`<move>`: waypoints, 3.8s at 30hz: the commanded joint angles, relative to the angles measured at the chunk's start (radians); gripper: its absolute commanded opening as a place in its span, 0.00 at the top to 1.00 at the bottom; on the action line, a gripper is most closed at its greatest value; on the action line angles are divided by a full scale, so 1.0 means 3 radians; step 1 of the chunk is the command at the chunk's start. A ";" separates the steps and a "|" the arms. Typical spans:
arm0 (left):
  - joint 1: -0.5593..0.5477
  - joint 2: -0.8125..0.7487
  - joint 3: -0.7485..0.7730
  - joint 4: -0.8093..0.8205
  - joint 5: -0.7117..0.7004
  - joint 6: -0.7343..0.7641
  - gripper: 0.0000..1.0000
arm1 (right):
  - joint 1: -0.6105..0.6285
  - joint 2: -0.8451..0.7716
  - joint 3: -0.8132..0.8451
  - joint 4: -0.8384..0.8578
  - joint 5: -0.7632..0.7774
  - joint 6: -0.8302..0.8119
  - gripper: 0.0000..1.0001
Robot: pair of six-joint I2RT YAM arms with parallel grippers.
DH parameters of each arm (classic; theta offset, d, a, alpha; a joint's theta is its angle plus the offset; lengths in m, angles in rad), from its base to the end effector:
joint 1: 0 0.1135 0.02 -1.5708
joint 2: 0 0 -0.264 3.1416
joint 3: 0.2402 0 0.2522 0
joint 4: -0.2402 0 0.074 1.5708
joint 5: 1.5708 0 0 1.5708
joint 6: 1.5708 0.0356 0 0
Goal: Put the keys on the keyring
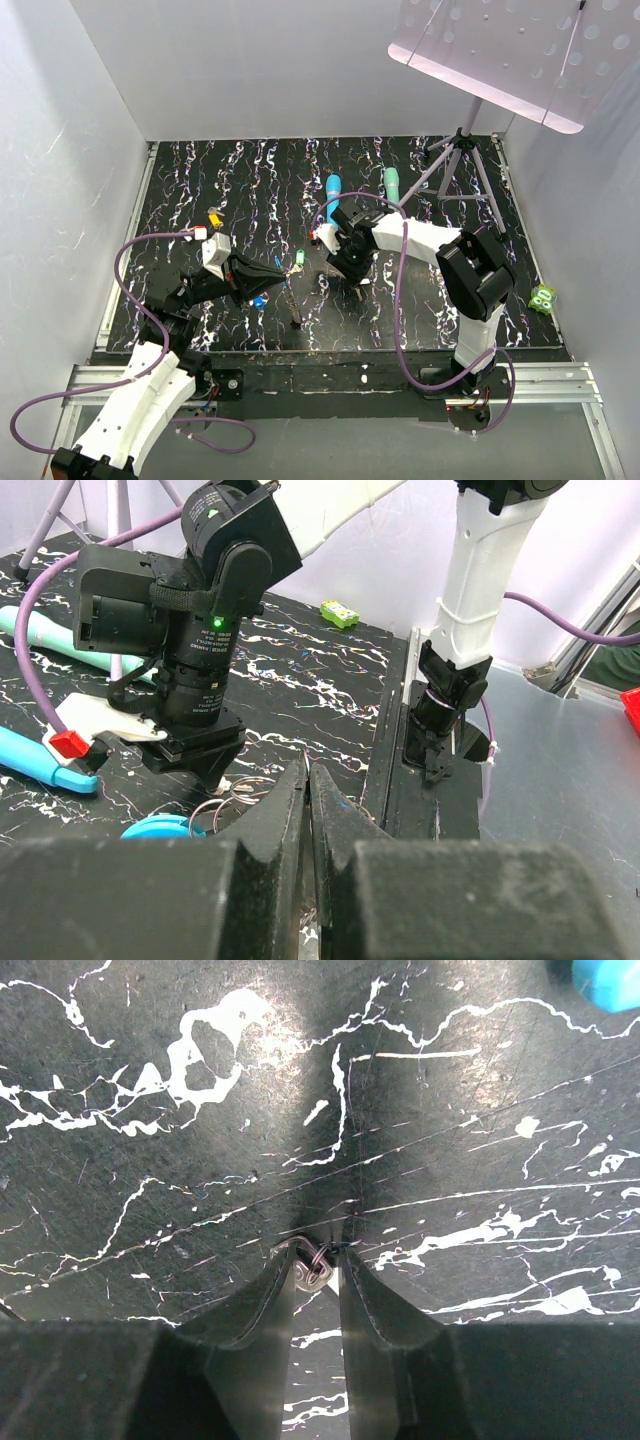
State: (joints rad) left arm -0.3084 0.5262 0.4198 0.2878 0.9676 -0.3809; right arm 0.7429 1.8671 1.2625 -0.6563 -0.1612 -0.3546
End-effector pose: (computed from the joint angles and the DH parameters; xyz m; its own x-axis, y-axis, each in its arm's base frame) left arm 0.1191 -0.0687 0.2967 -0.1914 -0.1604 -0.9683 0.9402 0.2532 -0.2277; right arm 0.2657 0.2518 0.1722 -0.4135 -0.8450 -0.3391 -0.9035 0.4270 0.0375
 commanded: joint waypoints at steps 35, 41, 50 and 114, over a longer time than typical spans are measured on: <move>0.0026 -0.0031 0.0063 0.0017 -0.0045 0.0032 1.00 | 0.0039 -0.0037 0.0133 -0.0062 0.0077 -0.0035 0.69; 0.0021 -0.0031 0.0063 0.0022 -0.0050 0.0032 1.00 | 0.0039 -0.0042 0.0133 -0.0077 0.0072 -0.0040 0.71; 0.0026 -0.0031 0.0063 0.0027 -0.0050 0.0032 1.00 | 0.0044 -0.0067 0.0128 -0.0077 0.0072 -0.0045 0.71; 0.0021 0.0306 0.0186 0.1029 0.0206 -0.0397 1.00 | -0.0600 -0.1489 0.0741 -0.0860 -0.3169 -0.0592 0.99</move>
State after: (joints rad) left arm -0.3084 0.6224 0.4717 0.4759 1.0325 -0.4461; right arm 0.5686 1.4521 1.4063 -0.8600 -0.9562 -0.5129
